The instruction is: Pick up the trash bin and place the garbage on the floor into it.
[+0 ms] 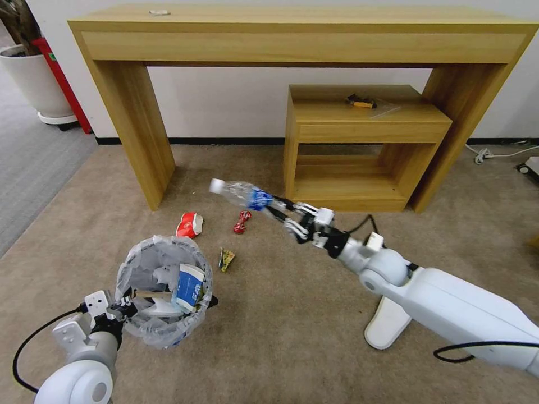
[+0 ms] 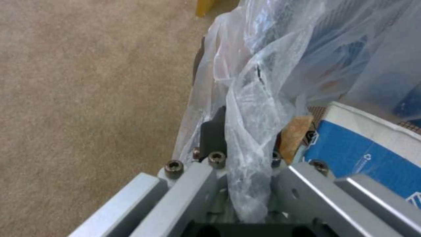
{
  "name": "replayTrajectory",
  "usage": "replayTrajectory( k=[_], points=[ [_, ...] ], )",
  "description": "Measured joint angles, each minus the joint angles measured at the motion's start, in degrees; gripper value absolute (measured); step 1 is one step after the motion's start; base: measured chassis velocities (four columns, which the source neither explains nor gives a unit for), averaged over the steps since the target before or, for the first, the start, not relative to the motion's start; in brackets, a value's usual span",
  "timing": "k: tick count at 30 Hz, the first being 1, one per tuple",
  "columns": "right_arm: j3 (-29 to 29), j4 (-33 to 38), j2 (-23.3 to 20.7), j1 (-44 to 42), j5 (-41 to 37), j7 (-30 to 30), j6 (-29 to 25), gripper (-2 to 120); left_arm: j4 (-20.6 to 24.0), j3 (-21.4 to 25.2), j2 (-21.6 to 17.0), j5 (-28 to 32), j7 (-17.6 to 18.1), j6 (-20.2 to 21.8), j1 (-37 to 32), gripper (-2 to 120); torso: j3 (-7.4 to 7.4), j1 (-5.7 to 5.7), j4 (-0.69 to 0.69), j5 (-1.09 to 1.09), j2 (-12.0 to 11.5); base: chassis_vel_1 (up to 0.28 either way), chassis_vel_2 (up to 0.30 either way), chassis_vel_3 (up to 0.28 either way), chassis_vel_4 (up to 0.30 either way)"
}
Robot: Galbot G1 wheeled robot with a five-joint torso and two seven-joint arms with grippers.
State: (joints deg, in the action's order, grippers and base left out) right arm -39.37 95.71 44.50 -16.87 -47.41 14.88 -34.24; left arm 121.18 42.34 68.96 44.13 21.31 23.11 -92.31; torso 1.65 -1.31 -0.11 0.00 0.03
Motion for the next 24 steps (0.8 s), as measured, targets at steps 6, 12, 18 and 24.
replayTrajectory(
  k=[6,12,18,24],
  points=[
    [-6.87,-0.36,3.03,5.58,-0.57,-0.7,0.05,23,-0.28,-0.53,-2.18,1.18,0.68,0.64,0.14,0,0.0,0.0,0.0,0.01,0.0,0.0,0.0,0.0,0.0],
    [-13.04,-1.83,5.52,8.3,-0.36,-0.87,0.08,23,-1.12,-1.4,-3.27,2.18,1.29,1.0,1.34,0,0.0,0.0,0.01,0.0,0.0,0.0,0.0,0.0,0.0],
    [-18.75,-5.35,9.1,8.59,1.0,-1.6,-0.27,23,-2.2,-2.93,-4.27,4.38,2.64,1.82,4.31,0,0.0,0.0,0.0,0.01,0.0,0.0,0.0,0.0,0.0],
    [-21.4,-9.88,13.12,8.11,2.19,-2.23,-0.66,23,-3.69,-5.11,-3.85,5.02,3.24,2.05,6.82,0,0.0,0.0,0.0,0.0,0.0,0.0,0.0,0.0,0.0]
  ],
)
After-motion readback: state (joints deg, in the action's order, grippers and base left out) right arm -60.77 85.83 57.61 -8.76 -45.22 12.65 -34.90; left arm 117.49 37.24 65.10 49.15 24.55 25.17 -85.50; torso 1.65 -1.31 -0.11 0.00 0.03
